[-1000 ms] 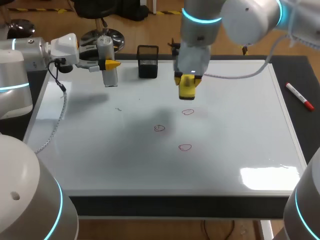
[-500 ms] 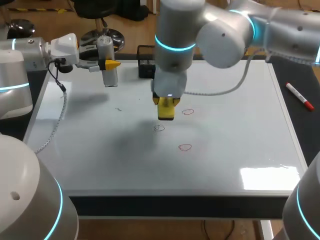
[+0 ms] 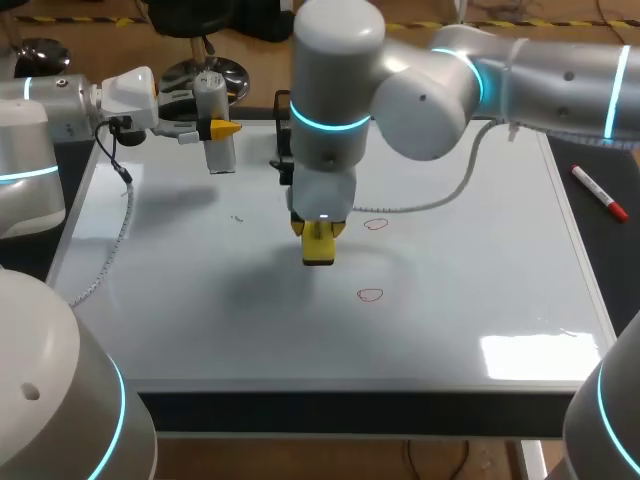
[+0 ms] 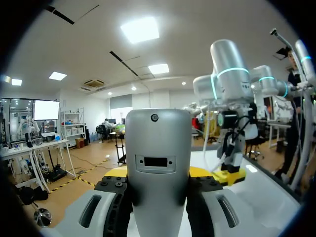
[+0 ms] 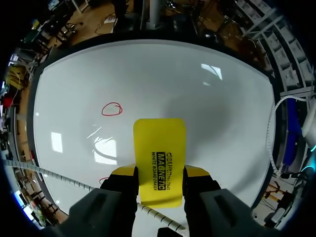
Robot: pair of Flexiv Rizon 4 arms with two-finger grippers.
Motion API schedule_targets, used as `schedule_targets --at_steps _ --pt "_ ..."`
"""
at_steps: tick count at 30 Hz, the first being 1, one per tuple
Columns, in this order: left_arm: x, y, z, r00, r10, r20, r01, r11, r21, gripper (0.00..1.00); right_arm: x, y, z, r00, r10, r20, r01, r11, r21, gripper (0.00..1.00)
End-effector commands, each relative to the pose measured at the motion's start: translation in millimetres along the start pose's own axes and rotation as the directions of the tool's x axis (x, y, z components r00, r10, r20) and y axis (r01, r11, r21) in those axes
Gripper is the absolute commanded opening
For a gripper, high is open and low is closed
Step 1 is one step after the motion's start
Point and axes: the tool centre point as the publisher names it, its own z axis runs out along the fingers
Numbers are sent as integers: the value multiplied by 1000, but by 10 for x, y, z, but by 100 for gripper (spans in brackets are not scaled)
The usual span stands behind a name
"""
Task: Pick up the inspection probe, press it on each red-marked spot on the whiteboard one by one, put down the probe, pick up the eraser, and wipe off all the red marks.
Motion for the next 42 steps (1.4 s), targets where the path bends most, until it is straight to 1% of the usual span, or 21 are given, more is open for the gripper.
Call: schedule_targets --at_steps 1,2,6,14,23,26,34,42 --pt "-8 -1 -1 1000 1 -2 -1 1000 2 0 -122 -79 114 1000 -12 -24 12 1000 -17 0" --pt "-8 -1 -1 1000 1 -2 -1 1000 2 0 -135 -79 143 1000 -17 -17 16 999 -32 0" --pt "-8 -1 -1 1000 1 -2 -1 1000 2 0 -158 -75 312 998 -42 -43 40 998 -47 0" --pt "-8 -1 -1 1000 1 -2 -1 1000 2 0 -162 -100 473 997 -44 -61 40 997 -70 0" --pt "-8 -1 -1 1000 1 -2 -1 1000 2 0 -178 -130 483 997 -47 -66 44 998 -45 0" --pt "-8 -1 -1 1000 1 -2 -1 1000 2 0 -184 -123 497 996 -51 -70 50 999 -16 0" --pt "-8 -1 -1 1000 1 -2 -1 1000 2 0 -159 -94 547 996 -45 -71 44 999 -11 0" --pt "-8 -1 -1 1000 1 -2 -1 1000 2 0 -40 -65 633 996 -26 -83 24 1000 -16 0"
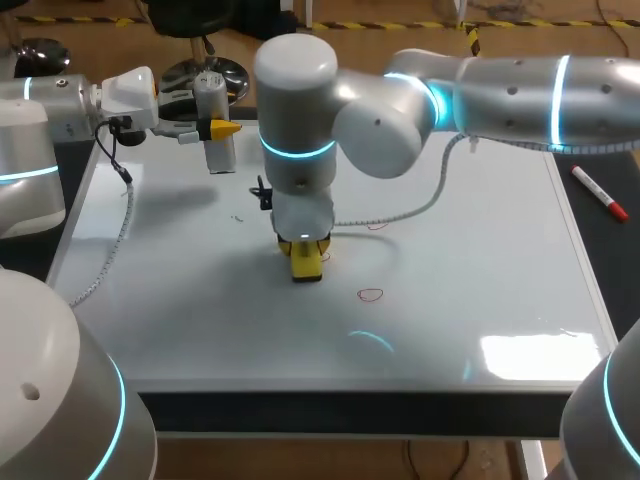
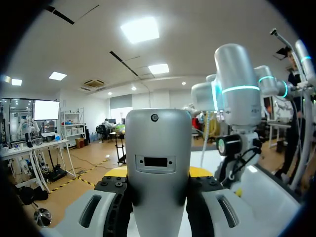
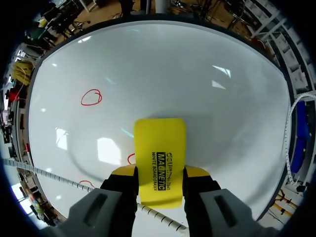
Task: Pick up the inspection probe, press it on each red-marked spot on the whiteboard one by one, put down the probe, pick up the eraser, and wipe off all the red marks.
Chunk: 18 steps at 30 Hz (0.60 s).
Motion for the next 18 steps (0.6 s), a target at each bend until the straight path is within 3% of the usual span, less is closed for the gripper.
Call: schedule_targets --at_steps 1,18 --pt "-8 -1 -1 1000 1 -2 -1 1000 2 0 88 17 77 1000 4 -5 -4 1000 2 0" --pt "-8 -1 -1 1000 1 -2 -1 1000 2 0 398 90 187 998 62 -28 -63 998 -20 0"
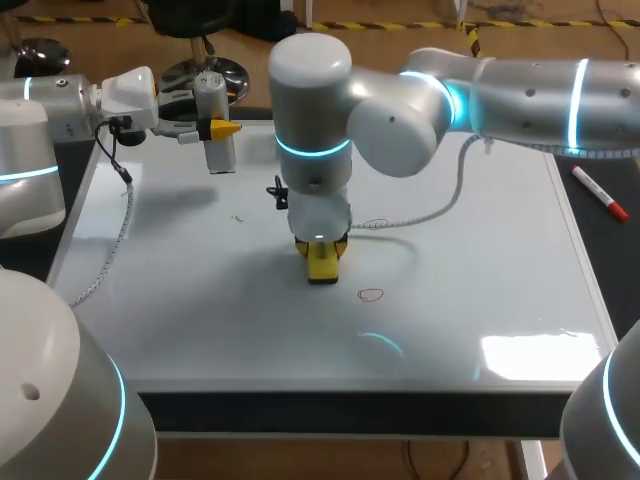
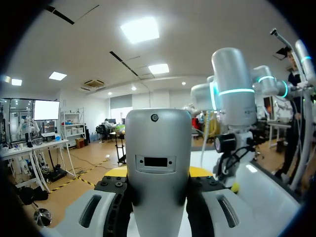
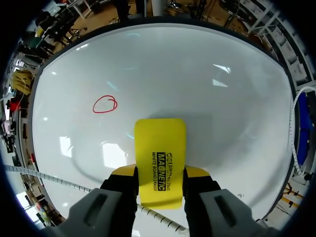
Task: Pick up the inspection probe, press it on each red-marked spot on the whiteboard one by one, put down the probe, pick up the eraser, and wipe off all the red marks.
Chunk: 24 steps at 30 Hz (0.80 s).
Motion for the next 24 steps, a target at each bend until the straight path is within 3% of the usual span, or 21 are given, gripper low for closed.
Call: schedule_targets --at_steps 1,17,22,24 --pt "-8 -1 -1 1000 1 -2 -1 1000 2 0 124 23 187 1000 2 -3 -2 1000 1 0" --pt "-8 -1 -1 1000 1 -2 -1 1000 2 0 249 33 179 1000 9 -16 -8 1000 10 0" --pt "-8 -1 -1 1000 1 -2 -1 1000 2 0 210 -39 -102 1000 5 10 -5 999 40 0" --pt "-8 -1 -1 1000 1 -2 -1 1000 2 0 199 -96 -228 1000 19 17 -19 1000 14 0"
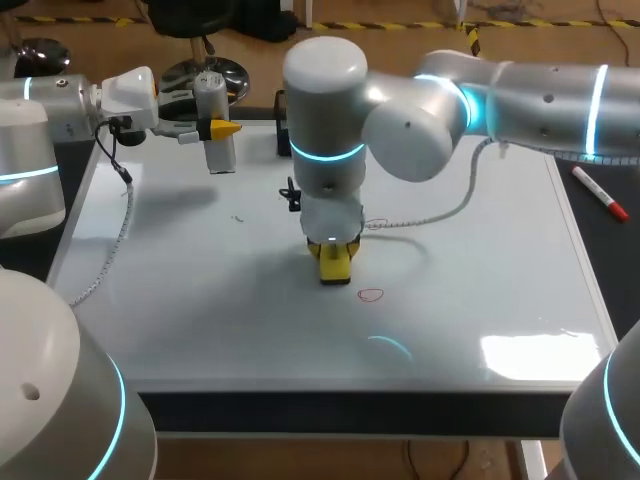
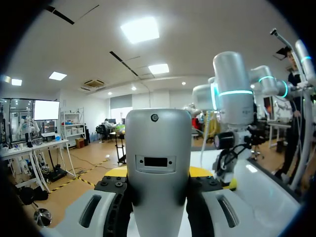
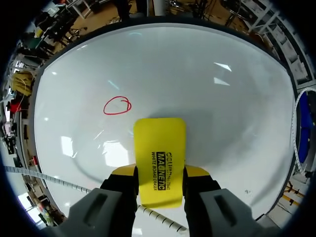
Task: Pick up the inspection probe, press it on each red-marked spot on the whiteboard one by one, put down the probe, pick up the eraser, and wipe off all the red marks.
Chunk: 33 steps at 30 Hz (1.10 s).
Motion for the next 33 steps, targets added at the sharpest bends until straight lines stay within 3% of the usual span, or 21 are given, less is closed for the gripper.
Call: schedule_targets --at_steps 1,10,20,25,33 --pt "-7 -1 0 1000 1 -2 -1 1000 2 0 31 -99 -256 1000 10 11 -10 1000 -17 0" --pt "-7 -1 0 1000 1 -2 -1 1000 2 0 114 -507 -666 999 18 45 -19 999 30 0" --pt "-7 -1 0 1000 1 -2 -1 1000 2 0 563 -931 -834 997 74 20 -75 994 82 0" --pt "-7 -1 0 1000 1 -2 -1 1000 2 0 559 -912 -876 997 79 22 -81 993 90 0" --pt "-7 -1 0 1000 1 -2 -1 1000 2 0 228 -594 -790 996 61 68 -66 994 82 0"
